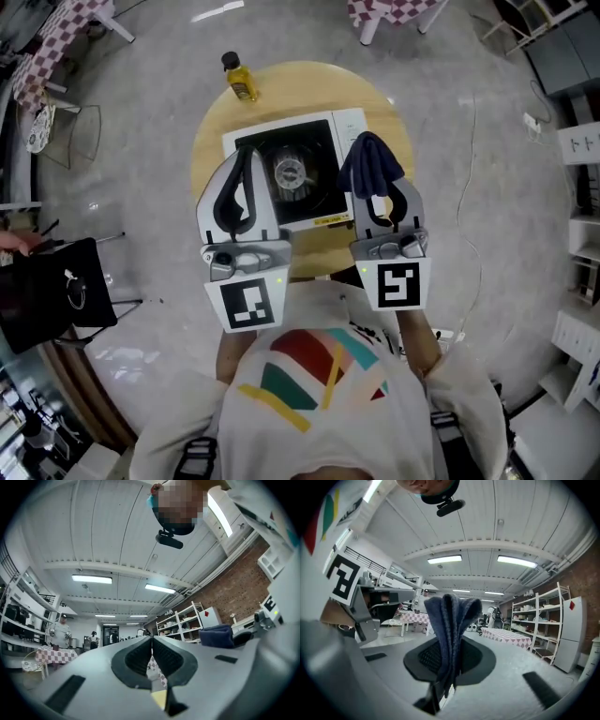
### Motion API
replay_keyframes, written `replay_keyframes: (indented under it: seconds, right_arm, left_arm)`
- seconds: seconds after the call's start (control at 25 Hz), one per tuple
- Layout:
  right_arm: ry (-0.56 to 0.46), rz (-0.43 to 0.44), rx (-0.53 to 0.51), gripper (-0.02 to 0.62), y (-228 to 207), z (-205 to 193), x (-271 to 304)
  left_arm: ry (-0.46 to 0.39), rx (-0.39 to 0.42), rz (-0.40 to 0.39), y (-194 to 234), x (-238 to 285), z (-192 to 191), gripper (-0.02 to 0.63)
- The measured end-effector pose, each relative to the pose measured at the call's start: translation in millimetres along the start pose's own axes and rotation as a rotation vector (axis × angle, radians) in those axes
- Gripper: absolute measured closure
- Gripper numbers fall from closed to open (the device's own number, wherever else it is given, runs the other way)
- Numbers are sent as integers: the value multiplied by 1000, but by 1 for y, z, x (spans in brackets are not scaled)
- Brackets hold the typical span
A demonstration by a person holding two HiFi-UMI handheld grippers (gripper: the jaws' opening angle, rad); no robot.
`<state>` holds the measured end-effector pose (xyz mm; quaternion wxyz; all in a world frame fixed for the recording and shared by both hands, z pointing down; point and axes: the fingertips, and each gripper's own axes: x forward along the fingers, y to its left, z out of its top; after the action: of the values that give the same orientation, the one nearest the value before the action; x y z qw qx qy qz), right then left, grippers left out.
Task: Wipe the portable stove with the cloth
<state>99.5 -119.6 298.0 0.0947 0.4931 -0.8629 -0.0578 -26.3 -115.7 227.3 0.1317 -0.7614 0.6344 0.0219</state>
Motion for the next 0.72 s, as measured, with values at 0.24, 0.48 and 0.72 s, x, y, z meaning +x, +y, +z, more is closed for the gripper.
replay_keyframes:
  seconds: [0.24, 0.48, 0.72]
  right_arm:
    - [49, -11, -32, 565, 10, -23, -6]
    - [55, -9, -52, 565, 8, -26, -11]
    - [43, -28, -51, 565, 11, -16, -18]
  left_arm:
    - [60, -16, 9, 1, -11, -31, 597]
    - [46, -4, 39, 7, -16, -28, 598]
    - [21, 0, 44, 11, -23, -16, 598]
